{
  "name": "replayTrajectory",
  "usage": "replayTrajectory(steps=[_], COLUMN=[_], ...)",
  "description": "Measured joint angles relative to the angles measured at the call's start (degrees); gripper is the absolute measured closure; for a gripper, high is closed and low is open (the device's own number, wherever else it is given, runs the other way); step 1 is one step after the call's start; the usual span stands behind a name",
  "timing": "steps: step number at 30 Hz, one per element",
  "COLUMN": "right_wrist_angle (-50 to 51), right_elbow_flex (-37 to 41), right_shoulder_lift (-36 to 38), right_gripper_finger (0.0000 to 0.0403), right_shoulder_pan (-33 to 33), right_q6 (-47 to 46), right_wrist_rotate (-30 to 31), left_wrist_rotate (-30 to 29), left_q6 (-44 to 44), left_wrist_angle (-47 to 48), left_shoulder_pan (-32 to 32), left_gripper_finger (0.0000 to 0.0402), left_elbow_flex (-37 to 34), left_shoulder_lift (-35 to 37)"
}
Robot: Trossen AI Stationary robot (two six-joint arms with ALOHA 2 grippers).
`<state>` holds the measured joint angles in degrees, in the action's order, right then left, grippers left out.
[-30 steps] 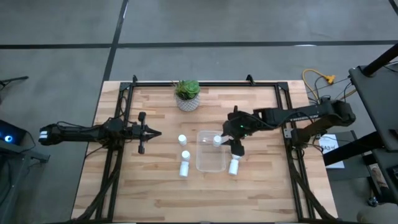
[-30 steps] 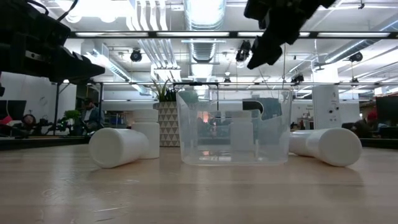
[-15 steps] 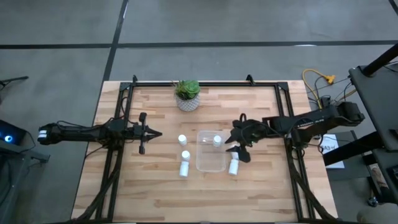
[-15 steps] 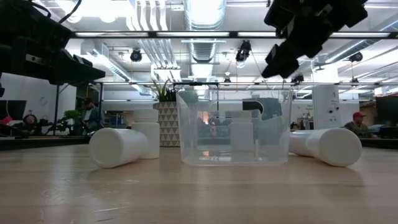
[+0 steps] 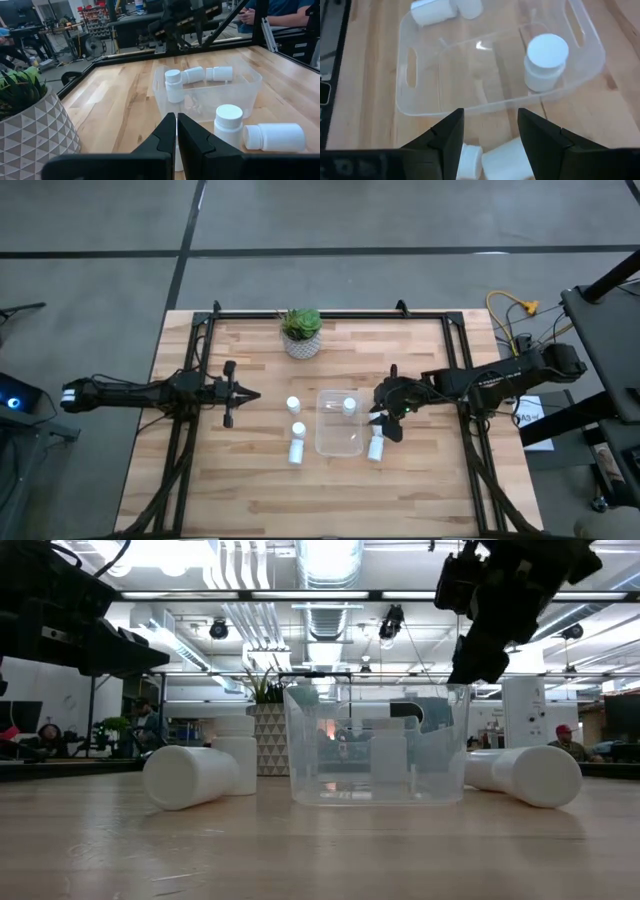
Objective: Pick and place pill bottles into a basket
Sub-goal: Put the white medicine bottle into the transparent bin
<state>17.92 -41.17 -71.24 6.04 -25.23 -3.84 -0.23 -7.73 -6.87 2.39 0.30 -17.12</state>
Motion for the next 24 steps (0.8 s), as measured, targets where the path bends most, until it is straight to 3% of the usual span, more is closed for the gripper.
replayTrajectory(steps=[8, 17, 24], right_wrist_angle=[15.4, 18.0, 21.5], right_elbow_flex=[-7.4, -7.9, -7.3], right_shoulder_lift=[0.0, -0.1, -0.2], right_gripper_finger=[0.0227, 0.0227, 0.0227], right_shoulder_pan=[0.1, 0.1, 0.1], right_q6=[-13.4, -28.7, -30.9], right_wrist_rotate=[1.1, 2.8, 3.0], left_wrist_rotate=[0.0, 0.0, 0.0], left_q6=[0.1, -0.1, -0.2], left_wrist_angle=[0.0, 0.2, 0.1], left_shoulder_pan=[0.0, 0.0, 0.0], left_gripper_finger=[0.0402, 0.0402, 0.0402], left_elbow_flex=[0.0, 0.0, 0.0], left_shoulder_lift=[0.0, -0.5, -1.8])
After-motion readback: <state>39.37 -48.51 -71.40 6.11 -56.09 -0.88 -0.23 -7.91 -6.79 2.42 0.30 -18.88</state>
